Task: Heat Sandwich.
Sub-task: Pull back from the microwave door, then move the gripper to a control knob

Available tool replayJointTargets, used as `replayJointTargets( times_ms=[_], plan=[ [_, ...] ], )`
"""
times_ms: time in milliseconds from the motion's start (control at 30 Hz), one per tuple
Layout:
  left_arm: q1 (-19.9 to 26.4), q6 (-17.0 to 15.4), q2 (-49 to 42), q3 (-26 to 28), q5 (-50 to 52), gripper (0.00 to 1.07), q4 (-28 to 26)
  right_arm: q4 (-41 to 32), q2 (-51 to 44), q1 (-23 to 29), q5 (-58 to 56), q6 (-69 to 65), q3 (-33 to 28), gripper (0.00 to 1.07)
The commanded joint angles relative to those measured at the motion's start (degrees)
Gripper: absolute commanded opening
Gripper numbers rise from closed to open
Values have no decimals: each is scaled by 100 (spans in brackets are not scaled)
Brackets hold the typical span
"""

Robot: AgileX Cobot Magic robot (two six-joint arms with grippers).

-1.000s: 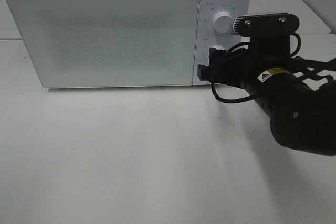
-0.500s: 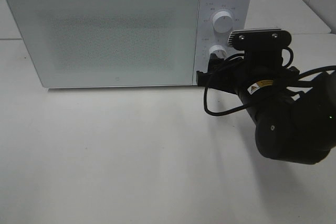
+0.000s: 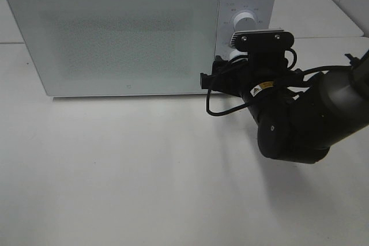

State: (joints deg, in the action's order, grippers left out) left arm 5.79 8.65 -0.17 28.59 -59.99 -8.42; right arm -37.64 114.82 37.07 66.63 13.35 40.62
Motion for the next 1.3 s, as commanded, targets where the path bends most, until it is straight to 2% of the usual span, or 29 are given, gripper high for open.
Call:
replayJointTargets(
  times_ms=[33,433,567,633,667,700,767,800,833,867,967,1300],
  plan=[
    [23,-23,-155,-17,46,98,-23,115,86,-132,-63,-97,160,76],
    [23,-23,-155,-17,46,98,-23,155,361,-246,-155,-92,481,75],
    [23,-23,-155,-17,46,98,-23,138,361,-246,-155,-63,481,69],
    [23,-23,-155,-17,46,98,-23,138,361,-246,-160,-63,481,61],
    [23,-23,-155,-17,46,98,-23,138,361,-246,-195,-63,481,51],
    [23,-23,-155,-17,46,98,-23,138,361,-246,-195,-63,481,51],
    [23,-23,-155,-17,46,98,-23,132,361,-246,-258,-63,481,39],
    [23,-23,-155,-17,46,98,-23,132,361,-246,-286,-63,481,26],
    [23,-23,-155,-17,46,98,-23,132,361,-246,-286,-63,481,20],
    [23,-23,-155,-17,46,98,-23,132,361,-246,-286,-63,481,20],
    [23,-23,-155,-17,46,98,-23,132,361,-246,-286,-63,481,10],
    [23,-23,-155,-17,46,98,-23,132,361,-246,-286,-298,481,12]
  ],
)
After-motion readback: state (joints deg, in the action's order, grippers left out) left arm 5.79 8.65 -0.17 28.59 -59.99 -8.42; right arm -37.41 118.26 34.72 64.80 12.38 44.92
